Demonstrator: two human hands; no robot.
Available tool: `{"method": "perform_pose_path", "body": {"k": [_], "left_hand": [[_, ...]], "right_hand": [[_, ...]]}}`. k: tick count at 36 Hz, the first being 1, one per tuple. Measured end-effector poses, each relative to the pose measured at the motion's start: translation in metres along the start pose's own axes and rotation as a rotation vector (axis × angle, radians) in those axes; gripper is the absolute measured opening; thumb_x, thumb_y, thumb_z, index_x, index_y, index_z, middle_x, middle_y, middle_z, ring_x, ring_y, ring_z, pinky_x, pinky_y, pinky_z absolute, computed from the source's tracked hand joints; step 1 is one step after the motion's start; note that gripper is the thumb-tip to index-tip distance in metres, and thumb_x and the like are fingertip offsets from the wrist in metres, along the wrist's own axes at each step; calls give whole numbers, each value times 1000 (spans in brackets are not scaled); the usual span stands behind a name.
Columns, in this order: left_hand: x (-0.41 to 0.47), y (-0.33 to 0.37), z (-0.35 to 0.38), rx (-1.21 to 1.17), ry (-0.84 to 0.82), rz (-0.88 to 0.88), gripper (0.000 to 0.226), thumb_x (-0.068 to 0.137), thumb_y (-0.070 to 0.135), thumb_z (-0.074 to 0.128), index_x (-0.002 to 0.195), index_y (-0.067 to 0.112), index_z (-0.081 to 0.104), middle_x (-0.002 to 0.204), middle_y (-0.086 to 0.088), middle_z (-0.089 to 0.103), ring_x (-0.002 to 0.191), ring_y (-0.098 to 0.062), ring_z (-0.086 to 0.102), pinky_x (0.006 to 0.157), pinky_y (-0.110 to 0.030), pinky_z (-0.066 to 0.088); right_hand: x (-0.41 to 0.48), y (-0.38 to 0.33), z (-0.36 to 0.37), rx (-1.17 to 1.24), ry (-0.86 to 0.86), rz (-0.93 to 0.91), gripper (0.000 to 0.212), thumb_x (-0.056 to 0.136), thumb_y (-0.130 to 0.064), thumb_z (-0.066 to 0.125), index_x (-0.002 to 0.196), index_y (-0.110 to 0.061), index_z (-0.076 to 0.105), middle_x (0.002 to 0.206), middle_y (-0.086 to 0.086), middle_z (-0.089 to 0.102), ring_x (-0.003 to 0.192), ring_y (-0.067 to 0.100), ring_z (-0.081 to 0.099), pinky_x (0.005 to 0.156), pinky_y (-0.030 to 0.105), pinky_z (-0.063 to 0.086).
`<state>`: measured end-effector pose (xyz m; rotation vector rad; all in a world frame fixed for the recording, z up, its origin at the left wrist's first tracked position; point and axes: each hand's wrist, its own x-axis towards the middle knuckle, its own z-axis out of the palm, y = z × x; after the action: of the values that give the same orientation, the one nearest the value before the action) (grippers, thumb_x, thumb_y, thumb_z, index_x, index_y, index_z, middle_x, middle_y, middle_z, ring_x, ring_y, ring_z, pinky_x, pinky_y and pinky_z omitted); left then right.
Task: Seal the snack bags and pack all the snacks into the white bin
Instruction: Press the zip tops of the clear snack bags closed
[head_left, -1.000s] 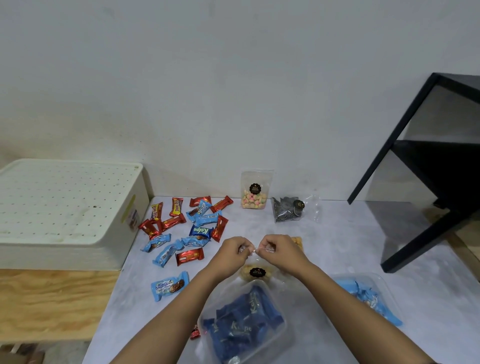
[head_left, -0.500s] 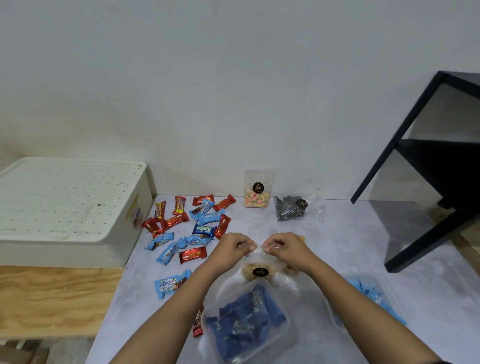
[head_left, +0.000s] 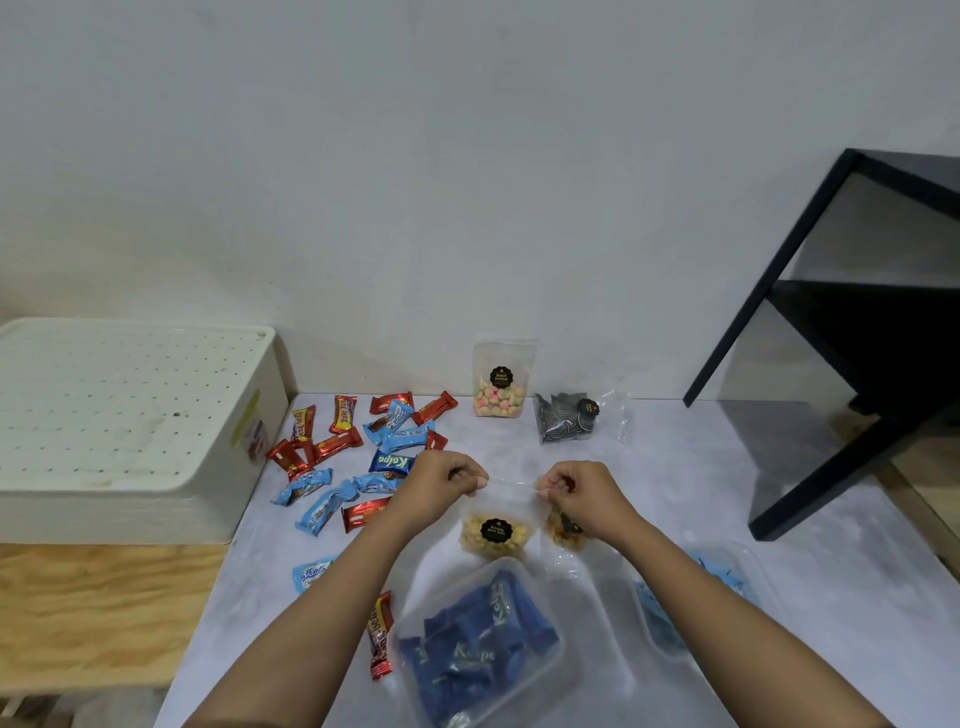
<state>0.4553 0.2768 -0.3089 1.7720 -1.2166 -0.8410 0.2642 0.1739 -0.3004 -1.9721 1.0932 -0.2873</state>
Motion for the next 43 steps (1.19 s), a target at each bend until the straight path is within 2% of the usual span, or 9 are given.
{"method": "perform_pose_path", "body": {"k": [6, 11, 14, 19, 24, 30, 34, 39, 43], "left_hand": [[-6, -1, 6, 10, 12, -6, 13, 83, 10, 67, 94, 5, 72, 79, -4, 68, 64, -1, 60, 62, -7, 47], [-12, -2, 11, -44, 127, -36, 19, 86, 11, 63, 104, 7, 69, 93, -2, 67, 79, 0, 60, 71, -7, 45], [-17, -2, 21, -58, 259, -64, 32, 85, 18, 66, 115, 14, 59, 108, 5, 56, 97, -8, 54, 79, -12, 41], [-25, 5, 34, -229, 495, -232, 35, 80, 28, 71, 99, 11, 47, 90, -1, 45, 78, -11, 44, 67, -17, 39], [-27, 5, 46, -417, 323, -371, 32, 84, 38, 64, 75, 8, 60, 69, -5, 63, 66, -16, 58, 76, -37, 52], [-24, 15, 47, -718, 222, -364, 19, 91, 13, 57, 82, -2, 63, 75, -12, 64, 56, -8, 58, 57, -12, 50], [-25, 12, 46, -739, 168, -343, 15, 92, 9, 54, 83, 1, 62, 79, -13, 65, 58, -6, 61, 60, -12, 52], [-26, 9, 42, -750, 116, -321, 13, 92, 4, 51, 85, -1, 61, 79, -12, 65, 60, -6, 64, 61, -11, 53], [-27, 8, 41, -714, 57, -299, 13, 93, 4, 50, 86, -1, 60, 79, -12, 66, 57, -3, 63, 60, -11, 52]], "right_hand": [[0, 3, 2, -37, 5, 8, 29, 80, 8, 48, 72, -13, 66, 83, 7, 67, 78, 13, 61, 60, 9, 43], [0, 1, 2, 7, 7, -15, 31, 82, 1, 62, 63, -24, 63, 68, -4, 62, 59, 3, 51, 54, 3, 40], [0, -1, 3, -40, 23, -58, 27, 82, -3, 63, 66, -25, 62, 66, -13, 59, 61, 0, 52, 57, 4, 39], [-1, -1, 5, -106, 62, -114, 22, 82, -7, 63, 71, -25, 65, 75, -4, 64, 69, 7, 56, 63, 14, 43], [-3, 1, 3, -159, 34, -196, 12, 82, -8, 64, 76, -17, 70, 76, -10, 62, 75, 13, 59, 67, 16, 44], [-5, 3, -1, -242, -23, -253, 7, 83, -14, 64, 82, -17, 71, 74, -21, 57, 77, 15, 60, 74, 31, 49], [-6, 3, -2, -229, -28, -229, 6, 83, -17, 64, 83, -20, 70, 75, -20, 58, 79, 13, 61, 75, 31, 49], [-10, 0, -1, -127, -147, -194, 7, 83, -31, 65, 76, -31, 65, 74, -12, 63, 68, -3, 56, 69, 21, 47], [-7, -3, 6, -46, -180, -178, 18, 82, -43, 62, 80, -27, 67, 74, -14, 63, 73, 5, 57, 72, 25, 47]]}}
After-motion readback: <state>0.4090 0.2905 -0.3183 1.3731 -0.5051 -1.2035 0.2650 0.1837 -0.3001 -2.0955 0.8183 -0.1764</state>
